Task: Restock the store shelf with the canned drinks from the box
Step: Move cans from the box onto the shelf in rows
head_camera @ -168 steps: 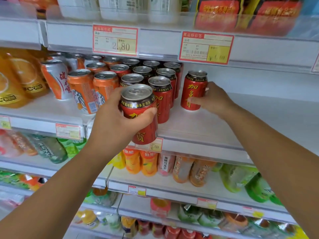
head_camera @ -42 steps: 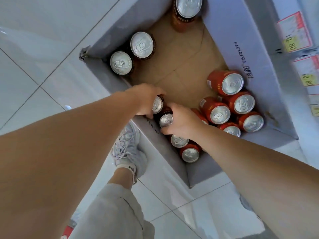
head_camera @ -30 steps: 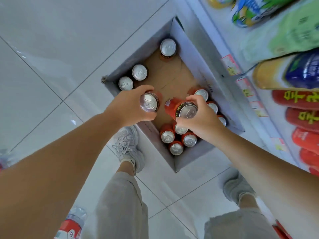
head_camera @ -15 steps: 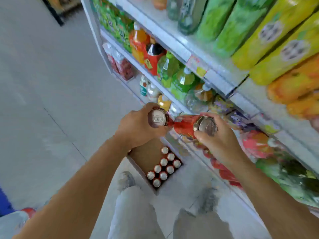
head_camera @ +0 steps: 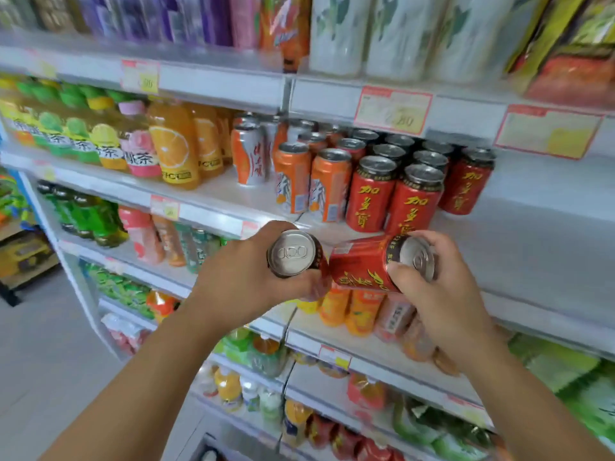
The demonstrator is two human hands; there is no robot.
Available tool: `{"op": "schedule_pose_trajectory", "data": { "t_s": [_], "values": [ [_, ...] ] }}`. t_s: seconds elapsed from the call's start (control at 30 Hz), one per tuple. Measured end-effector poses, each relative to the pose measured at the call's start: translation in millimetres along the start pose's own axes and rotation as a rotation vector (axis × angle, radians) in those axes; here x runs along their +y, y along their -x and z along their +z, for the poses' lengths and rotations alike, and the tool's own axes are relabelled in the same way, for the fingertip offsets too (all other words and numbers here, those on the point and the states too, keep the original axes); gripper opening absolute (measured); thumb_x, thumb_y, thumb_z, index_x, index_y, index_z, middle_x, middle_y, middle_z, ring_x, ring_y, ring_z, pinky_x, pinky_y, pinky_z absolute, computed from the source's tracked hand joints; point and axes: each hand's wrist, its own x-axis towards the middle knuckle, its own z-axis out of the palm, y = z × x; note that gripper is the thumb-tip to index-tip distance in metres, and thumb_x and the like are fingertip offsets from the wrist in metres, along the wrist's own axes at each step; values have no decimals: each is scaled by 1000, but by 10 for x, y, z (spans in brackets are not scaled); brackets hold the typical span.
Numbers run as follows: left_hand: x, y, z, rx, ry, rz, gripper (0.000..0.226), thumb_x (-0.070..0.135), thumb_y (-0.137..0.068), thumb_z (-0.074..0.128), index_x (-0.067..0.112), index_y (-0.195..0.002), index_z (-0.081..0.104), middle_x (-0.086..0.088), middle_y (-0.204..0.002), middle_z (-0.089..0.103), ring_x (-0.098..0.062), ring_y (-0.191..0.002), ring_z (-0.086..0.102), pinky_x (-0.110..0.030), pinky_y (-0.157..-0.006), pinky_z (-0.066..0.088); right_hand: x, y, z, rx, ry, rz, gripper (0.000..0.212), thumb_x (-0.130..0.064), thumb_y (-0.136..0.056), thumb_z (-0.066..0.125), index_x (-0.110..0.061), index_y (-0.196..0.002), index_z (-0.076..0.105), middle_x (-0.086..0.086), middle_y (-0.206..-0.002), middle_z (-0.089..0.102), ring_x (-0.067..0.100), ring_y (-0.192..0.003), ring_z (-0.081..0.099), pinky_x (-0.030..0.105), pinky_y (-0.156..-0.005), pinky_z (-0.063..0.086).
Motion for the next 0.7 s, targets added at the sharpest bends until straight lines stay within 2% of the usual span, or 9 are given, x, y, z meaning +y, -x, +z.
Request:
{"op": "schedule_pose_trajectory", "data": {
  "t_s": [0.1,0.17,0.23,0.27,0.33,0.43,0.53,0.6,0.7],
  "values": [
    [324,-183,84,52,30,63,65,84,-52,51,54,-110,46,23,-88,67,-8,-88,64,-32,-75,52,-133,-86,-392,142,59,-34,34,-57,-60,62,-48,-92,53,-30,-87,62,7,-80,65,45,-74,58],
    [491,-289,135,73,62,95,59,83,-55,54,53,-106,50,24,-85,66,-6,-84,63,-32,-73,52,-147,-196,-676,222,125,-49,36,-59,-60,61,-45,-92,53,-29,-85,62,9,-79,65,46,-75,57],
    [609,-376,185,76,69,123,46,79,-61,60,55,-100,52,32,-83,63,3,-80,60,-27,-67,48,-119,-339,-958,266,196,-46,39,-62,-58,61,-45,-92,52,-25,-81,63,13,-79,66,48,-73,58],
    [652,-407,210,74,65,129,40,77,-63,63,57,-97,52,36,-82,61,7,-80,58,-23,-65,45,-87,-428,-1078,259,245,-36,40,-63,-57,61,-46,-92,52,-22,-83,63,15,-81,67,48,-74,58],
    [706,-459,257,60,54,137,37,73,-66,64,56,-97,54,34,-82,62,9,-81,57,-23,-65,43,-11,-630,-1271,206,347,3,40,-62,-57,63,-45,-92,53,-17,-91,64,16,-83,67,47,-76,58],
    [730,-492,306,31,50,140,41,74,-67,64,51,-100,56,29,-84,64,4,-82,59,-28,-67,46,76,-932,-1426,97,470,48,30,-55,-67,68,-42,-92,56,-13,-96,65,14,-82,67,43,-74,59],
    [721,-511,329,16,26,133,48,79,-61,58,53,-102,55,32,-83,62,5,-82,59,-29,-69,48,109,-1176,-1470,37,513,58,20,-50,-76,67,-39,-91,59,-6,-96,69,19,-75,70,42,-70,60],
    [723,-524,331,14,23,126,49,80,-59,56,55,-101,54,34,-83,61,6,-82,59,-29,-70,49,126,-1295,-1461,-12,570,46,15,-51,-81,63,-40,-88,56,-7,-93,67,19,-71,71,42,-71,60],
    [732,-538,314,6,56,114,46,78,-61,60,56,-102,53,32,-86,62,4,-86,59,-32,-77,51,163,-1412,-1401,-37,600,70,26,-59,-84,56,-42,-102,49,-6,-101,63,17,-74,68,37,-69,58]
  ]
}}
